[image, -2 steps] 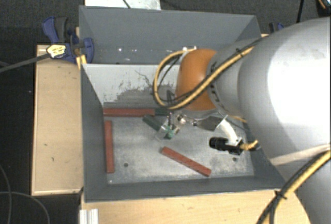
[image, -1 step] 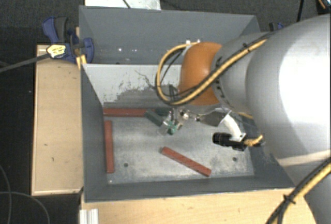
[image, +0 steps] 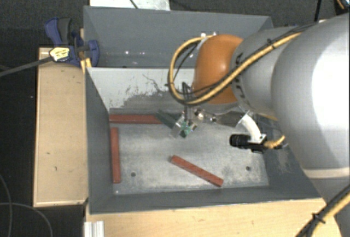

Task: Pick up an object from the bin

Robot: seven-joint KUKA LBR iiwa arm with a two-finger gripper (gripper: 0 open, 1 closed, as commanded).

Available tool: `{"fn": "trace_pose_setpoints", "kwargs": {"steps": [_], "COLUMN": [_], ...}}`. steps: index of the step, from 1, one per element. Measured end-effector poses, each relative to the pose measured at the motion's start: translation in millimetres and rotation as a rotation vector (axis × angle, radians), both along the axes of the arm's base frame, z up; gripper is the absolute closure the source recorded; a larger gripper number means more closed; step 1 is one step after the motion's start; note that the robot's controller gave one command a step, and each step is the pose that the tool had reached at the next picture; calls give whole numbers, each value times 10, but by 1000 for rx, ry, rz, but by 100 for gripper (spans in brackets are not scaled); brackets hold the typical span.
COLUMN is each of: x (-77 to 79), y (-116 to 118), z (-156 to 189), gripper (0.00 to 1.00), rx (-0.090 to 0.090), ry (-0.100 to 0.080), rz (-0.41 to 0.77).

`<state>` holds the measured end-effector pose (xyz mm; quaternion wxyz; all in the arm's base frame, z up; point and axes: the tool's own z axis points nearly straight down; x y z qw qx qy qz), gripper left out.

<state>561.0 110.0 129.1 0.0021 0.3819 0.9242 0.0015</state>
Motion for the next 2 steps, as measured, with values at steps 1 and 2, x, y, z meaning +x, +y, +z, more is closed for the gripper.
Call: {"fn": "trace_pose_setpoints", "kwargs": {"steps": [1, 2], "x": [7, 16], "y": [-1, 0], "z": [89, 358], "gripper": [100, 100], "rx": [0, 0], "ry": [1, 1], "rz": [4, 11]}}
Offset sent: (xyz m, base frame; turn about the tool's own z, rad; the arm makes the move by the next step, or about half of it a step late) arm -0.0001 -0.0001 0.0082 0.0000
